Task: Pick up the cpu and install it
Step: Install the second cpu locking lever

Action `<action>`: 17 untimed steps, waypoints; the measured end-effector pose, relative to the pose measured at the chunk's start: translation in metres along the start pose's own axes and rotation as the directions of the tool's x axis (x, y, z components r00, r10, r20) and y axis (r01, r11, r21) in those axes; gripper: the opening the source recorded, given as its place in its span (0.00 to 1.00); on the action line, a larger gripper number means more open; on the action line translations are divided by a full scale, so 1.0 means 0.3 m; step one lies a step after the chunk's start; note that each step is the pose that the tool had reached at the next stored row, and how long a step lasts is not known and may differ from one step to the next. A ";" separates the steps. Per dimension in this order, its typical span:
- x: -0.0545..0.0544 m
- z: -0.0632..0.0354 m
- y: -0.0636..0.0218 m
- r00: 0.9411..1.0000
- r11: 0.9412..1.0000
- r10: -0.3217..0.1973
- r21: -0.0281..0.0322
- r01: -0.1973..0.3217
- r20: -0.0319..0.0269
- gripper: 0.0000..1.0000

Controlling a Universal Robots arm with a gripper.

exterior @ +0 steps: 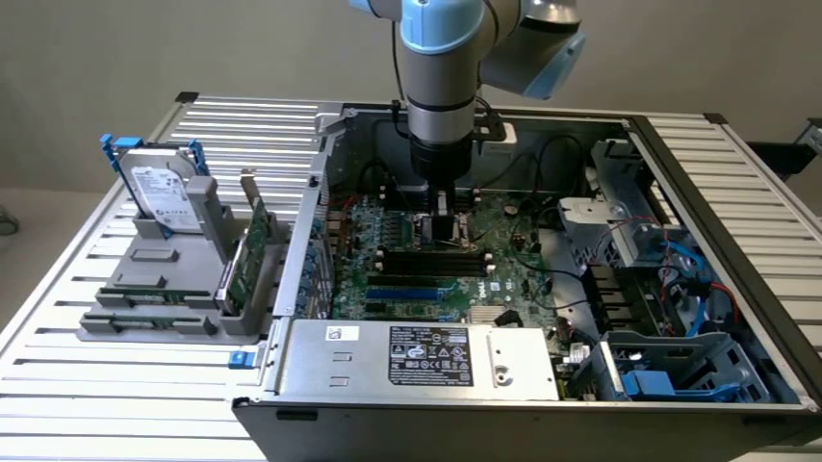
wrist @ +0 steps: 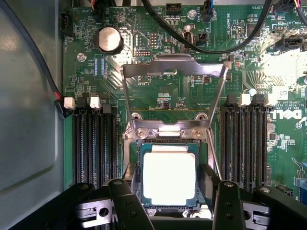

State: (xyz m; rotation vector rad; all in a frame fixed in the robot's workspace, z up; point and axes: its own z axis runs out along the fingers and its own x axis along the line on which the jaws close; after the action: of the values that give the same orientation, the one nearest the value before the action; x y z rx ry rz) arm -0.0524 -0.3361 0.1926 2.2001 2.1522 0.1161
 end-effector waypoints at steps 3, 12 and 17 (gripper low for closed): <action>0.003 0.000 0.000 1.000 1.000 0.000 0.000 0.000 0.000 0.63; 0.006 0.000 0.000 1.000 1.000 0.000 0.000 0.000 -0.001 0.63; 0.006 0.000 0.000 1.000 1.000 0.000 0.000 0.000 -0.003 0.63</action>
State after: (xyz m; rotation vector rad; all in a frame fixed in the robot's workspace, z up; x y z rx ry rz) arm -0.0524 -0.3343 0.1927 2.2018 2.1536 0.1190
